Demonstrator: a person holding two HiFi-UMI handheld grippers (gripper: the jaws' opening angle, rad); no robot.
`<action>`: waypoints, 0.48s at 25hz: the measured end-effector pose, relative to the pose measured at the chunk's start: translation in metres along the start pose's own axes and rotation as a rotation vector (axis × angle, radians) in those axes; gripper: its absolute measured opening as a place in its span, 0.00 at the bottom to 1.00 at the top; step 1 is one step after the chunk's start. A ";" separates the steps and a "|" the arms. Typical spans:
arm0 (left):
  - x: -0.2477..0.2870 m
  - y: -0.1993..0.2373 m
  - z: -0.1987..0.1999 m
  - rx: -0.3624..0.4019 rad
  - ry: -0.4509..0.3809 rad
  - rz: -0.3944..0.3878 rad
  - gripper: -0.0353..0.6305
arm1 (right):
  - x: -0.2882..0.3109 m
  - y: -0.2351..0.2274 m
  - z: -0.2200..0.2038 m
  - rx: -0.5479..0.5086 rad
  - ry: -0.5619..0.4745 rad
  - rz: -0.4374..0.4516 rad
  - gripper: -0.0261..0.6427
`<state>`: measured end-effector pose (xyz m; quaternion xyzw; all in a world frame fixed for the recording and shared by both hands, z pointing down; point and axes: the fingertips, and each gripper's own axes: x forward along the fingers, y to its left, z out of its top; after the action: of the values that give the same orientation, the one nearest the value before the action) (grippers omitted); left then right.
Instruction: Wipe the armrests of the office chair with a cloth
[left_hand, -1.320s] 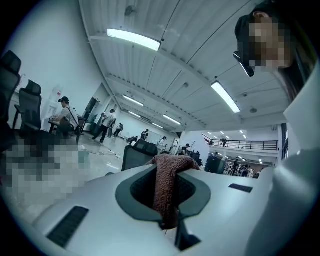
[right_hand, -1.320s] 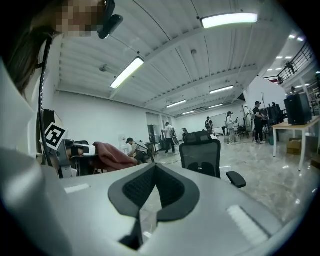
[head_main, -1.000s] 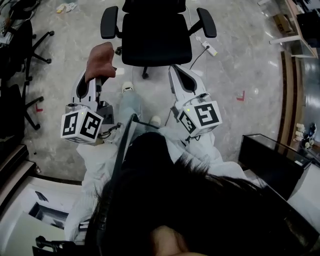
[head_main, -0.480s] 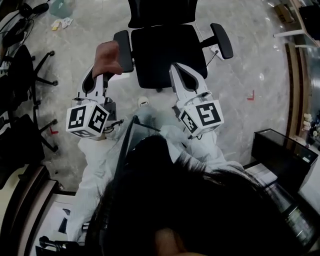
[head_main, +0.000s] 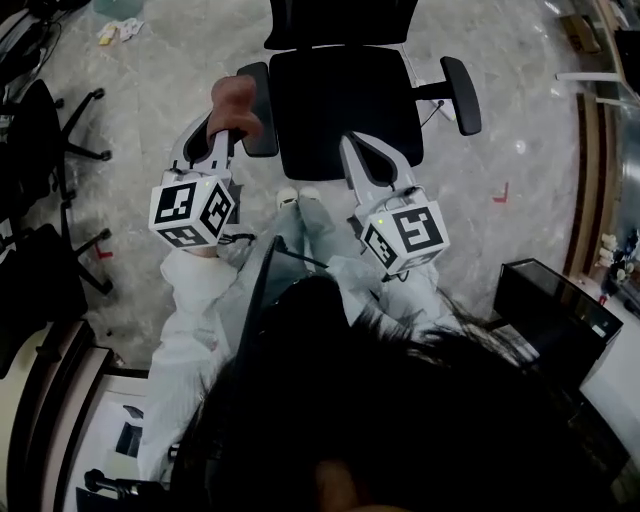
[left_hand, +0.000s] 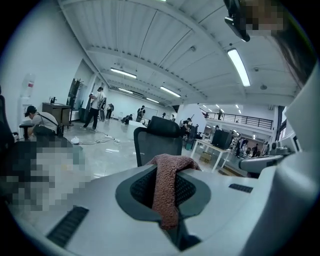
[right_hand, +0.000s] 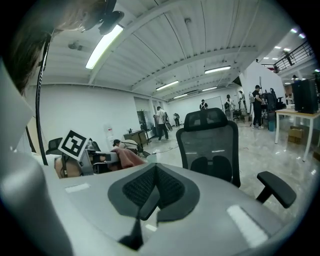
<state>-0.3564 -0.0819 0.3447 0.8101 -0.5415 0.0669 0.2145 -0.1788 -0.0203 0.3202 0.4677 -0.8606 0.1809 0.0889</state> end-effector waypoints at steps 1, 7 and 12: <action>0.016 0.014 -0.005 0.000 0.016 0.008 0.09 | 0.012 0.000 -0.004 0.000 0.015 0.004 0.04; 0.115 0.073 -0.038 0.172 0.147 0.087 0.09 | 0.045 -0.005 -0.049 0.040 0.133 0.026 0.04; 0.182 0.089 -0.073 0.370 0.304 0.115 0.09 | 0.043 -0.021 -0.078 0.098 0.190 0.004 0.04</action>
<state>-0.3541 -0.2344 0.4970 0.7840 -0.5269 0.2981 0.1374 -0.1860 -0.0329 0.4109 0.4505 -0.8394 0.2663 0.1466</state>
